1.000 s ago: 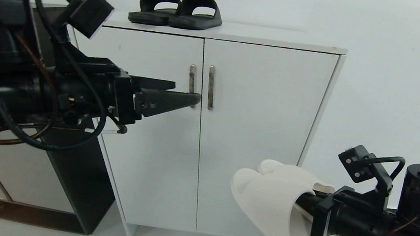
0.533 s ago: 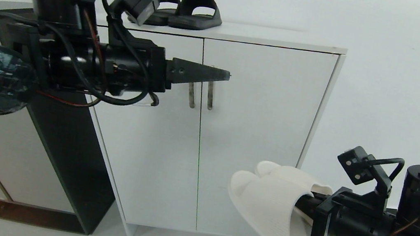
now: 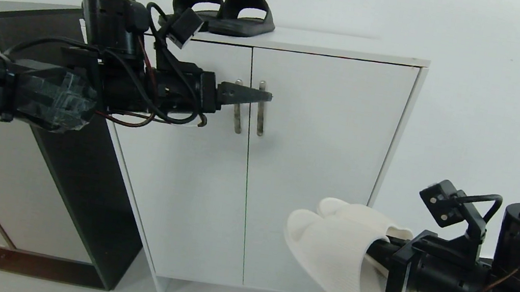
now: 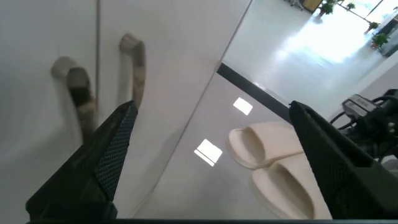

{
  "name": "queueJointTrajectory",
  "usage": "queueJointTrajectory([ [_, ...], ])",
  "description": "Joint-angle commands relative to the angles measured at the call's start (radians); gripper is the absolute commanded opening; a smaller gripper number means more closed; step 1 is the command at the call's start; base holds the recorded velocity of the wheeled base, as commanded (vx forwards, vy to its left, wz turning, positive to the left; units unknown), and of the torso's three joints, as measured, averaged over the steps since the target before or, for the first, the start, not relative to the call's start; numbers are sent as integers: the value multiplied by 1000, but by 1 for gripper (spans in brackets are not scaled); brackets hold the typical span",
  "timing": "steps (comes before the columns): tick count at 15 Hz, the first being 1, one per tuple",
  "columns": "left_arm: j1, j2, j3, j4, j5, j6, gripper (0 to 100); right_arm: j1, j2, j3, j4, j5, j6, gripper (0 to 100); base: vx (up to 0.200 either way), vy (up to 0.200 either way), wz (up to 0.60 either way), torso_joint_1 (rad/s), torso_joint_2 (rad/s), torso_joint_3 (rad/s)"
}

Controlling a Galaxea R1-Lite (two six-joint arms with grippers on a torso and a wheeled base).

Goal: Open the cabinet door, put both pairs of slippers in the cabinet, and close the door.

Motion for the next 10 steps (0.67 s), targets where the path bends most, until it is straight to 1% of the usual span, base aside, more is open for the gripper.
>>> queueJointTrajectory([
  [1, 4, 43, -25, -1, 3, -1, 100, 0, 1, 0, 0, 1, 0, 0, 0, 0, 0, 0, 0, 0],
  [2, 4, 62, -45, -1, 8, -1, 100, 0, 1, 0, 0, 1, 0, 0, 0, 0, 0, 0, 0, 0],
  [4, 2, 94, -80, -1, 45, -1, 100, 0, 1, 0, 0, 1, 0, 0, 0, 0, 0, 0, 0, 0],
  [7, 1, 134, -121, 1, 48, -1, 100, 0, 1, 1, 0, 1, 0, 0, 0, 0, 0, 0, 0, 0],
  [10, -10, 151, -125, 1, 48, -1, 100, 0, 1, 1, 0, 1, 0, 0, 0, 0, 0, 0, 0, 0],
])
